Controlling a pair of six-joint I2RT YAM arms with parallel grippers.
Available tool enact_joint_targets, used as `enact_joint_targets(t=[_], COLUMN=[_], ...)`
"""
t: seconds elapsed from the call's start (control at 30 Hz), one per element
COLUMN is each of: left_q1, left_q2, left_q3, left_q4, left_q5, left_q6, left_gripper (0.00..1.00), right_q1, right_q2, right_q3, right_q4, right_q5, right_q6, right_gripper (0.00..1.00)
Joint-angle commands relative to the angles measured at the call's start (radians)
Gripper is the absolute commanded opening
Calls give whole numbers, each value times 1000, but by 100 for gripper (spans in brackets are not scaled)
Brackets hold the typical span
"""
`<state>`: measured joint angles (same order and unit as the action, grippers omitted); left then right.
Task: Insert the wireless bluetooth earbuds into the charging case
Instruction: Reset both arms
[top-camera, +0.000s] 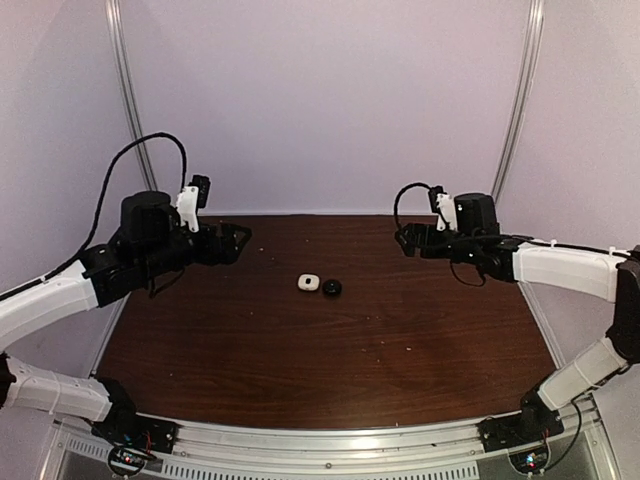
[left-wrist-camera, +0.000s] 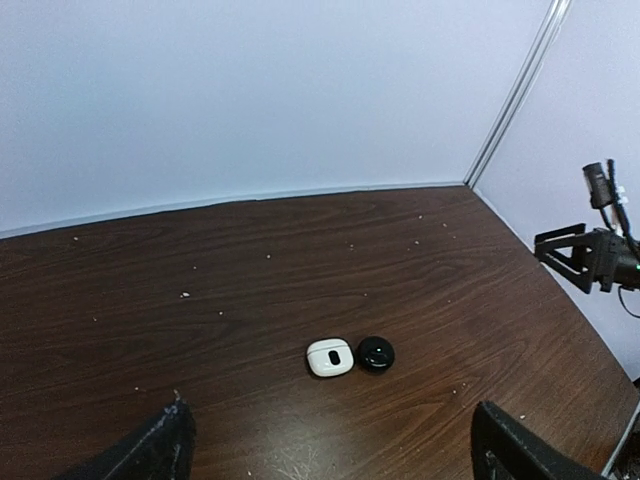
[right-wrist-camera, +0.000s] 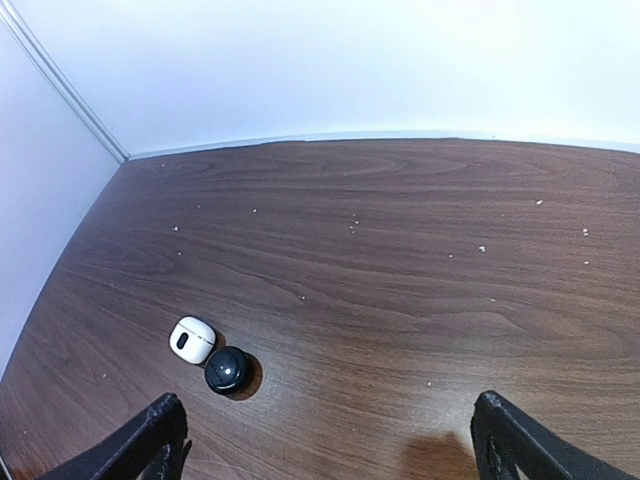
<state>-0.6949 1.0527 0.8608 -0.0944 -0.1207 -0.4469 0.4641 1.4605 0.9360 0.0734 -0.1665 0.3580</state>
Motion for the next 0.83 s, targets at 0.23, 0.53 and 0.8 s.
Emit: enact_joint_targets(t=[0.23, 0.53, 0.8], left_q1=[210, 229, 229], left_q2=[263, 302, 318], left_q3=[8, -156, -187], left_q4=[72, 239, 281], left_q5=[345, 349, 370], left_q6=[-46, -73, -81], left_gripper=[98, 98, 98], right_q1=[-7, -8, -8], right_q2=[-324, -312, -265], right_q3=[-243, -431, -455], right_q4=[32, 197, 256], right_q5=[112, 86, 65], right_q6=[-5, 87, 82], right_gripper=[100, 100, 100])
